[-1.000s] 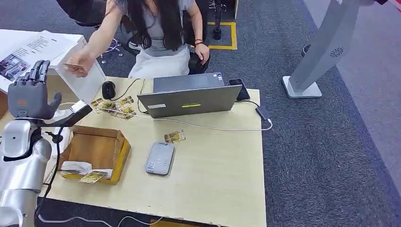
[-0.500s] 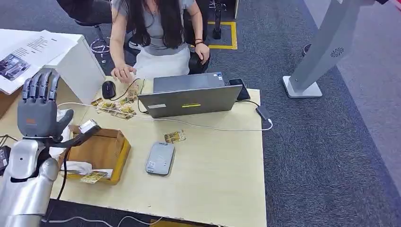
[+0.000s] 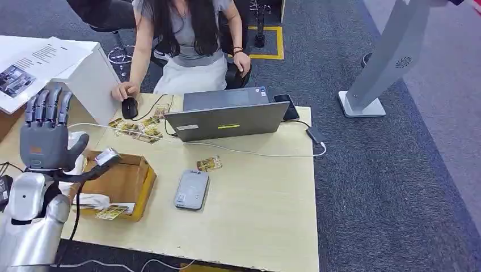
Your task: Pass the card to the sensor for recognition and then transmit it.
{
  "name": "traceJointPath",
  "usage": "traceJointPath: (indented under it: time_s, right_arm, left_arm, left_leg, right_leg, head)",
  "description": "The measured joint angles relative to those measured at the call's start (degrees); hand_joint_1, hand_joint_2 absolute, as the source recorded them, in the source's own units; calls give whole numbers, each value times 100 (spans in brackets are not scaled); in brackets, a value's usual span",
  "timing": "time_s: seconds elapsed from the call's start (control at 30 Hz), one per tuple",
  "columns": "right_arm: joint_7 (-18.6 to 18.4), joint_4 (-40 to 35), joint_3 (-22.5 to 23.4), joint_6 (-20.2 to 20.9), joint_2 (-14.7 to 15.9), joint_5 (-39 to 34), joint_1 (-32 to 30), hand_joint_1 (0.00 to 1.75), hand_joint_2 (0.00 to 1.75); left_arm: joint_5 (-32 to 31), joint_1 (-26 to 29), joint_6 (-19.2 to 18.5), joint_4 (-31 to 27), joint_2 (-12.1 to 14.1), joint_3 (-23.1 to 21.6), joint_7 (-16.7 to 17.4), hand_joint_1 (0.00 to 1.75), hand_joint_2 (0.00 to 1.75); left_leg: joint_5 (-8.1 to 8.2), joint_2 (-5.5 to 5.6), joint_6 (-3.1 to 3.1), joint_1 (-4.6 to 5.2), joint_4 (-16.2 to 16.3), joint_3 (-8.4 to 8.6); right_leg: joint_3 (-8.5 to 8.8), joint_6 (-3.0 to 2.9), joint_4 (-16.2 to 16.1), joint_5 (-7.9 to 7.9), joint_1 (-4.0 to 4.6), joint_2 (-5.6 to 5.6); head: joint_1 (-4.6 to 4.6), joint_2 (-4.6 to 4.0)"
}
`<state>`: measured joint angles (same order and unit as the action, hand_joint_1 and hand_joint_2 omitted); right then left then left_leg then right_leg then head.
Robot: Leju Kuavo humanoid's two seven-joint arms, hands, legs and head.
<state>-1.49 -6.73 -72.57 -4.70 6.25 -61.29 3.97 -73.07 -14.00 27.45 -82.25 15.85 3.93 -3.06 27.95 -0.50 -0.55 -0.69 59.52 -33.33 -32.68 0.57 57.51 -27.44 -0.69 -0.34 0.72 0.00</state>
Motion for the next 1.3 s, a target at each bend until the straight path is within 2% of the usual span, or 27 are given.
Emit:
traceJointPath:
  time_s: [0.03, 0.1, 0.17, 0.2, 0.23, 0.57, 0.83, 1.17, 1.3]
  right_arm:
    - [0, 0, 0, 0, 0, -45, -1, 0, 175]
    - [2, 0, 22, -28, -17, -234, -37, 0, 175]
    - [13, 2, 107, -133, -74, -435, -123, 0, 175]
    - [57, 4, 164, -214, -105, -535, -143, 0, 175]
    - [63, 4, 166, -223, -112, -566, -142, 0, 175]
    - [98, 7, 160, -208, -131, -710, -139, 0, 175]
    - [111, 7, 149, -205, -138, -710, -138, 0, 175]
    - [122, 7, 114, -122, -136, -693, -138, 0, 175]
    - [122, 7, 94, -120, -136, -695, -137, 0, 175]
  left_arm:
    - [4, 90, 24, -93, -6, 0, -33, 0, 175]
    - [-26, 1100, 289, -941, -155, -18, -175, 0, 175]
    - [-186, 2956, 951, -2269, -474, -160, -278, 0, 175]
    - [-234, 3871, 890, -2867, -629, -203, -256, 0, 175]
    - [-236, 3970, 787, -2931, -665, -258, -245, 0, 175]
    - [-286, 4078, -605, -2737, -656, -514, 369, 0, 175]
    - [-269, 4062, -798, -2522, -656, -514, 415, 0, 175]
    - [-166, 3903, -769, -2231, -664, -505, 396, 0, 175]
    - [-76, 3847, -776, -2135, -691, -339, 269, 0, 175]
  left_leg:
    - [0, -4, 0, 0, 0, 2]
    - [18, -42, 1, 3, -5, 13]
    - [47, -45, -7, 5, -4, 11]
    - [50, -38, -9, 4, -5, 12]
    - [49, -31, -9, 3, -5, 14]
    - [43, -25, -5, 2, -5, 20]
    - [44, -25, -5, 3, -5, 18]
    - [43, -23, -5, 2, -5, 19]
    - [43, -23, -5, 2, -5, 19]
  right_leg:
    - [2, 0, 0, 0, 0, 2]
    - [1, 1, 0, -4, -3, 39]
    - [1, 11, -5, -30, -4, 40]
    - [3, 17, -5, -36, -3, 29]
    - [7, 17, -5, -36, -3, 23]
    - [15, 16, -3, -34, -2, 20]
    - [13, 16, -3, -35, -3, 20]
    - [15, 16, -3, -35, -2, 19]
    - [15, 16, -3, -35, -2, 19]
  head:
    - [0, 0]
    - [-2, 0]
    - [0, 0]
    - [2, 0]
    - [2, 0]
    - [2, 0]
    - [0, 0]
    - [0, 0]
    - [0, 0]
